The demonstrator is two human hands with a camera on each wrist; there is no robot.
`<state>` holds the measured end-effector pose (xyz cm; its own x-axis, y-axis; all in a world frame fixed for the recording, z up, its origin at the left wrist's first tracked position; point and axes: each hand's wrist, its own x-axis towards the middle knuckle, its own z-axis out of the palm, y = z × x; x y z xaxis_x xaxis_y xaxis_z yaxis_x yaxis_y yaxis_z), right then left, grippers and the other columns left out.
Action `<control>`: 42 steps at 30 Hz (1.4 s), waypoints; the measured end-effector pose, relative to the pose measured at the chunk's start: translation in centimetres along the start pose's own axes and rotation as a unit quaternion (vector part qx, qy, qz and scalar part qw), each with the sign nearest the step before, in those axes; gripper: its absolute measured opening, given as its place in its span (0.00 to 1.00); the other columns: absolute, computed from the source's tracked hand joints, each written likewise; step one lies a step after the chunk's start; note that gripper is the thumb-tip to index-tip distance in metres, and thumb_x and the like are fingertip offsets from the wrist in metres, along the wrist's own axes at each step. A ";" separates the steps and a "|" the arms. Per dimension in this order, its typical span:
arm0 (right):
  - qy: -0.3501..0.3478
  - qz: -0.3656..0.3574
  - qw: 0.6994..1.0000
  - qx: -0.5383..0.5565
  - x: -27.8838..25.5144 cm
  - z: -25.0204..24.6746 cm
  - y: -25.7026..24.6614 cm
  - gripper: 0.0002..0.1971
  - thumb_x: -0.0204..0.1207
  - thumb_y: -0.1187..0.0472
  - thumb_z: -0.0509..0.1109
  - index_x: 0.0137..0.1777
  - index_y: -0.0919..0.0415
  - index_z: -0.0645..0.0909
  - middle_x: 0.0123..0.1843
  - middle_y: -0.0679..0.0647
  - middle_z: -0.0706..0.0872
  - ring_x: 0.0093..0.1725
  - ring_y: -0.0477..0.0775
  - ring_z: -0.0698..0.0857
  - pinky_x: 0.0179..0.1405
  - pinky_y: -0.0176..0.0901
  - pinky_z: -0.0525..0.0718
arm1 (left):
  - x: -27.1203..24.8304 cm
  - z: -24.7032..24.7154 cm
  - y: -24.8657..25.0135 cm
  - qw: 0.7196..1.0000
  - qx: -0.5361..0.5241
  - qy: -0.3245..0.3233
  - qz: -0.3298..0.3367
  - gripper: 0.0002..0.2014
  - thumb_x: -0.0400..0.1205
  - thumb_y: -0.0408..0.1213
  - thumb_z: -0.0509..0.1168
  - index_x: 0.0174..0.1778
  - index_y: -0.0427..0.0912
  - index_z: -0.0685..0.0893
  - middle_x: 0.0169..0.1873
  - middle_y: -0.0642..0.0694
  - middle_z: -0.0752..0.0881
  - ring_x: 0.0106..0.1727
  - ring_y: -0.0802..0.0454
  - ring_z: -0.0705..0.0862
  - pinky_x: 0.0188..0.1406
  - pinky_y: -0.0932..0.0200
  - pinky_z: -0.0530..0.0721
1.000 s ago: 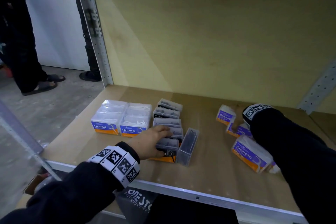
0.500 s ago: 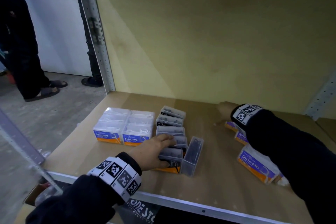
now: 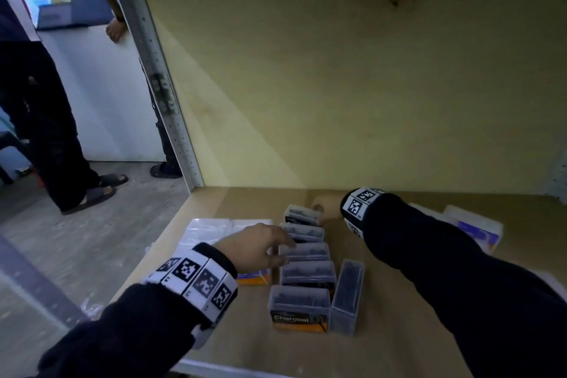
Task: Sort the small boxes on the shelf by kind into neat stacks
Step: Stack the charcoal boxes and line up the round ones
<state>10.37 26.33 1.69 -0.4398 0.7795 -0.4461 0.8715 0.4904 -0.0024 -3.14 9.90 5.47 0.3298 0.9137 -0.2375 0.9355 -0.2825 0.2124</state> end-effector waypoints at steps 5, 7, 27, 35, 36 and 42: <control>0.000 0.018 0.996 -0.087 6.3 2.5 5.3 0.16 0.66 0.43 0.73 0.33 0.57 0.80 0.31 0.52 0.82 0.28 0.54 0.78 0.37 0.45 0.87 | 3.8 -1.9 -1.3 0.994 0.096 -0.019 -0.040 0.22 0.83 0.35 0.62 0.75 0.43 0.74 0.73 0.44 0.77 0.71 0.47 0.77 0.68 0.55 0.75; 0.000 0.048 0.991 -0.127 7.6 3.6 7.8 0.12 0.64 0.47 0.74 0.32 0.55 0.80 0.31 0.53 0.84 0.31 0.57 0.82 0.42 0.51 0.88 | 5.5 -2.1 -1.2 0.988 0.135 -0.058 -0.048 0.25 0.83 0.33 0.63 0.77 0.42 0.70 0.75 0.42 0.74 0.73 0.45 0.75 0.70 0.54 0.74; 0.001 0.023 1.000 -0.007 -5.1 1.0 7.6 0.23 0.70 0.66 0.75 0.65 0.70 0.81 0.65 0.64 0.85 0.58 0.61 0.85 0.55 0.51 0.84 | 12.1 -2.3 0.9 0.982 0.122 -0.139 -0.043 0.26 0.80 0.38 0.69 0.73 0.33 0.74 0.71 0.38 0.78 0.70 0.42 0.78 0.56 0.60 0.75; 0.012 -0.009 1.000 0.025 -5.8 1.4 7.8 0.23 0.72 0.68 0.74 0.67 0.72 0.78 0.67 0.65 0.83 0.54 0.57 0.80 0.60 0.51 0.82 | 12.7 -1.7 1.4 0.988 0.107 -0.111 -0.031 0.26 0.78 0.38 0.71 0.71 0.33 0.77 0.68 0.37 0.81 0.67 0.42 0.81 0.49 0.63 0.73; 0.016 -0.012 0.999 0.030 -5.9 1.5 7.8 0.23 0.72 0.68 0.74 0.67 0.72 0.78 0.68 0.65 0.82 0.59 0.59 0.82 0.63 0.51 0.81 | 12.6 -1.7 1.4 0.988 0.103 -0.111 -0.032 0.26 0.78 0.38 0.71 0.71 0.33 0.77 0.68 0.37 0.81 0.67 0.43 0.80 0.51 0.61 0.74; 0.030 -0.018 0.996 0.078 -6.8 1.7 7.2 0.26 0.73 0.68 0.73 0.71 0.67 0.75 0.70 0.61 0.79 0.68 0.60 0.79 0.62 0.45 0.79 | 11.5 -1.6 1.3 0.993 0.044 -0.102 -0.035 0.27 0.80 0.36 0.68 0.76 0.37 0.71 0.74 0.41 0.76 0.74 0.45 0.76 0.71 0.55 0.74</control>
<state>19.94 23.91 3.18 -0.4796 0.7865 -0.3890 0.8760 0.4553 -0.1593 1.68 20.50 4.50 0.2732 0.8566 -0.4377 0.9618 -0.2522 0.1068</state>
